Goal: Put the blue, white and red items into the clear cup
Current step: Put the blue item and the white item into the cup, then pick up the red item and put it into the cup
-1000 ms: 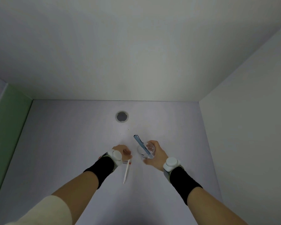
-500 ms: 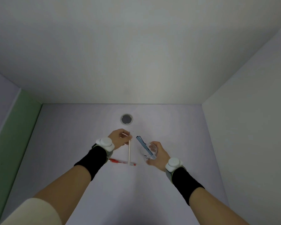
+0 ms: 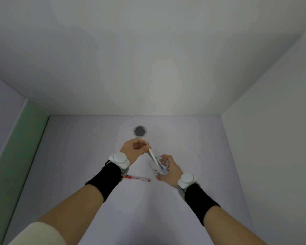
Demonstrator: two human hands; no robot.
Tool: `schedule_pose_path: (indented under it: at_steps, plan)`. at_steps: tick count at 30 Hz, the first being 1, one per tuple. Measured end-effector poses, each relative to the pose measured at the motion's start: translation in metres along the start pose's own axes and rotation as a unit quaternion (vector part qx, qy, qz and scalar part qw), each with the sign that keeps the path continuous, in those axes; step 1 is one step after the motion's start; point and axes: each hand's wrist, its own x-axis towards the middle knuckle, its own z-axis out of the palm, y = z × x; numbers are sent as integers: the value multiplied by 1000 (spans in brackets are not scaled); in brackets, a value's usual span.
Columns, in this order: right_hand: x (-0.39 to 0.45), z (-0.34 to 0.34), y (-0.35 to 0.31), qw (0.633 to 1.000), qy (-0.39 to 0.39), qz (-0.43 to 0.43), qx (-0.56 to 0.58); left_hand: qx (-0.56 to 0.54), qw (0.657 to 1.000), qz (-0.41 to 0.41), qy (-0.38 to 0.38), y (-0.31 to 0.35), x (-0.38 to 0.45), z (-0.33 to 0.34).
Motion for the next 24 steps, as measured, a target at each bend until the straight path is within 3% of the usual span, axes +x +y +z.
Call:
schedule_pose_path:
  at_steps: [8, 13, 24]
  plan:
    - [2, 9, -3, 999, 5, -10, 39, 62, 997, -5, -46, -10, -7, -11]
    - [5, 10, -1, 999, 9, -7, 53, 40, 999, -20, -4, -15, -8, -31]
    - [13, 17, 1, 999, -4, 2, 44, 229, 971, -49, -47, -68, -23, -67]
